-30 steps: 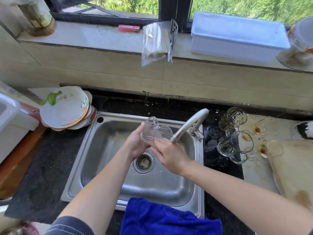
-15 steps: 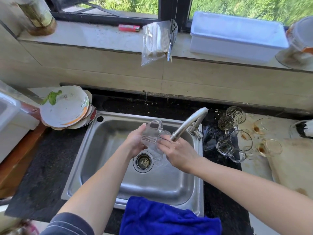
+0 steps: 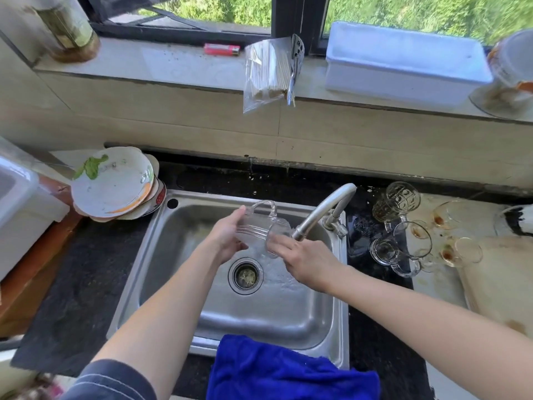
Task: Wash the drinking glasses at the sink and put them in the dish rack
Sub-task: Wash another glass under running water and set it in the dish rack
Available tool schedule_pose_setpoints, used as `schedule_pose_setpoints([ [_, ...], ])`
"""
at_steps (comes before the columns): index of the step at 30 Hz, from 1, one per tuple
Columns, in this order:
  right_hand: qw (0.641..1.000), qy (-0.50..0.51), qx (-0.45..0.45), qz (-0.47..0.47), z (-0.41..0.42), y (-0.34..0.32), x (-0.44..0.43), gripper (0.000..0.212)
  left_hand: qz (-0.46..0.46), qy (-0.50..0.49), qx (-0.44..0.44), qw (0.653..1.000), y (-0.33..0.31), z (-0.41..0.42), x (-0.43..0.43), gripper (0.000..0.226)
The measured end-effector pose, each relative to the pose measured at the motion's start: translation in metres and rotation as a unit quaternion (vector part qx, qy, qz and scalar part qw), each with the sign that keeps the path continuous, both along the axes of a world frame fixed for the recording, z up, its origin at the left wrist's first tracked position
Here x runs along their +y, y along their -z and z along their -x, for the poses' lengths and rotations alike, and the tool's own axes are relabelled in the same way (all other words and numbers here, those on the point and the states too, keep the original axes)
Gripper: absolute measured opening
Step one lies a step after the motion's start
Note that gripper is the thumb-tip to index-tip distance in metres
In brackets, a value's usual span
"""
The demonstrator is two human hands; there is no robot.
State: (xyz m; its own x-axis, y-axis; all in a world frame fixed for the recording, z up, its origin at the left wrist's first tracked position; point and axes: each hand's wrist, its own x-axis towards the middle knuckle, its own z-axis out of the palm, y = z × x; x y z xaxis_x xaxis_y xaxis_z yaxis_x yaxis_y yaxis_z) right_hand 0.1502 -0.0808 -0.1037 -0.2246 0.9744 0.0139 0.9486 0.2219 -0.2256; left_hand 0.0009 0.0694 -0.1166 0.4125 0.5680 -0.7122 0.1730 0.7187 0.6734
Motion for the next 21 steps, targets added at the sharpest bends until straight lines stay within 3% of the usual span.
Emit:
schedule_pose_setpoints([
  [2, 1.0, -0.012, -0.014, -0.009, 0.0, -0.001, -0.002, 0.064, -0.001, 0.002, 0.024, 1.0, 0.001, 0.004, 0.003, 0.034],
  [6, 0.999, 0.021, 0.024, -0.035, 0.009, -0.003, 0.016, 0.029, 0.017, 0.078, 0.057, 0.995, -0.007, -0.005, -0.004, 0.033],
  [8, 0.998, 0.018, 0.052, -0.042, 0.006, -0.007, 0.016, 0.029, 0.033, 0.104, 0.067, 0.992, -0.01, 0.001, -0.001, 0.038],
  [10, 0.993, 0.054, 0.101, 0.013, 0.007, -0.017, 0.015, 0.026, 0.069, 0.063, 0.002, 0.996, -0.006, 0.006, -0.001, 0.043],
  [13, 0.982, 0.105, 0.154, 0.015, 0.025, -0.023, 0.019, 0.024, 0.09, -0.013, -0.119, 0.989, -0.002, 0.002, -0.009, 0.048],
  [18, 0.992, 0.047, 0.112, 0.024, 0.02, -0.015, 0.005, 0.032, 0.064, -0.022, -0.022, 0.997, 0.003, 0.009, -0.002, 0.052],
  [21, 0.993, 0.078, 0.06, 0.058, 0.016, -0.01, 0.014, 0.043, 0.059, 0.026, 0.003, 0.998, -0.004, -0.002, -0.006, 0.038],
])
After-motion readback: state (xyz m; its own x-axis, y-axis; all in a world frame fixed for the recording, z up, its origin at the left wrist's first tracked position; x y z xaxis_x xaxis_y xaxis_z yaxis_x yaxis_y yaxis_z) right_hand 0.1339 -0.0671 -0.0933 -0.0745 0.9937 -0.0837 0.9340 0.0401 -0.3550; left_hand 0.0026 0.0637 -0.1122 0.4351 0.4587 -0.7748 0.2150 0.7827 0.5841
